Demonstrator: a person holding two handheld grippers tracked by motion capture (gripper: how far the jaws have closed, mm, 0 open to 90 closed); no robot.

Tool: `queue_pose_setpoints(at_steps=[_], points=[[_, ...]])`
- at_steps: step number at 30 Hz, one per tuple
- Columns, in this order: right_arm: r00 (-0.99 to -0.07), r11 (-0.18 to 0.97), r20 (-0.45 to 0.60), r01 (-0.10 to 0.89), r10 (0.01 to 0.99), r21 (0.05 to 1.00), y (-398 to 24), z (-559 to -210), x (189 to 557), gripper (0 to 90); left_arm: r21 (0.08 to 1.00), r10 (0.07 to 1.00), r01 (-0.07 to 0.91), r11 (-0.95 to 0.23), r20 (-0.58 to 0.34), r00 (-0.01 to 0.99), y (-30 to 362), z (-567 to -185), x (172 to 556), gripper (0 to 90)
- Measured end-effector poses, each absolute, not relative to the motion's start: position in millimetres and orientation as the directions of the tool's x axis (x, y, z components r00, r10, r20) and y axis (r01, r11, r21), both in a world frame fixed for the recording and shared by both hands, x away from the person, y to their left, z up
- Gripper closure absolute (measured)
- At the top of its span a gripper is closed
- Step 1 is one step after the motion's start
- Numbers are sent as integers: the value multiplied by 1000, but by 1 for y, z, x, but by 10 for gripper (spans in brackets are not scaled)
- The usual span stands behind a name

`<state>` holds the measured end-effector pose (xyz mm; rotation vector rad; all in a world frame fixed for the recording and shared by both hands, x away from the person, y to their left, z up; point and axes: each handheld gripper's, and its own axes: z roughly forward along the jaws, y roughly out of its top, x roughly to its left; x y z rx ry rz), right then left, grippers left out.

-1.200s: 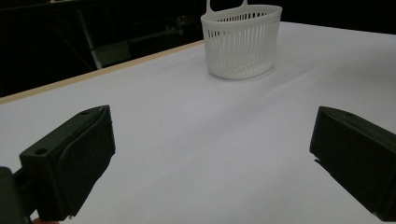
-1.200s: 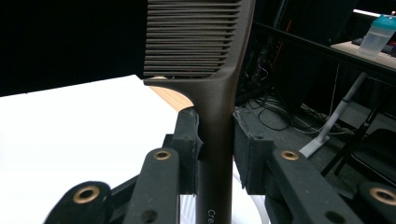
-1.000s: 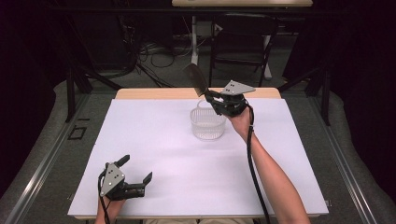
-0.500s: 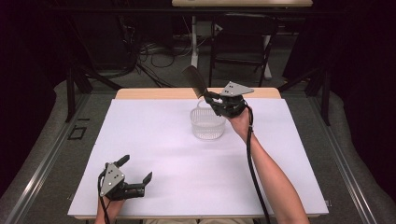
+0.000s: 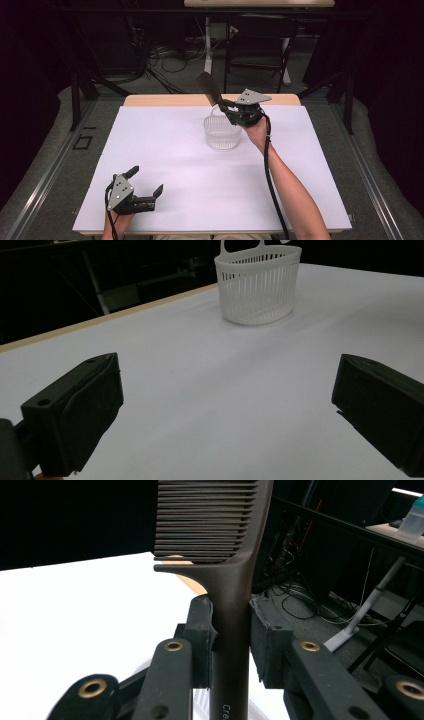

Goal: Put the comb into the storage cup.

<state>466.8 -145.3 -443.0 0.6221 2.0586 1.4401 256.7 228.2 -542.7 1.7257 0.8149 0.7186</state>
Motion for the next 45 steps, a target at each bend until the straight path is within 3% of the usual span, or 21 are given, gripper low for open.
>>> queue_pose_setpoints(at_steps=[45], points=[[-769,369,-157,109,620,923,-143,-467,469,724,958,806,177,-223,79,587,229,-543,257,3]])
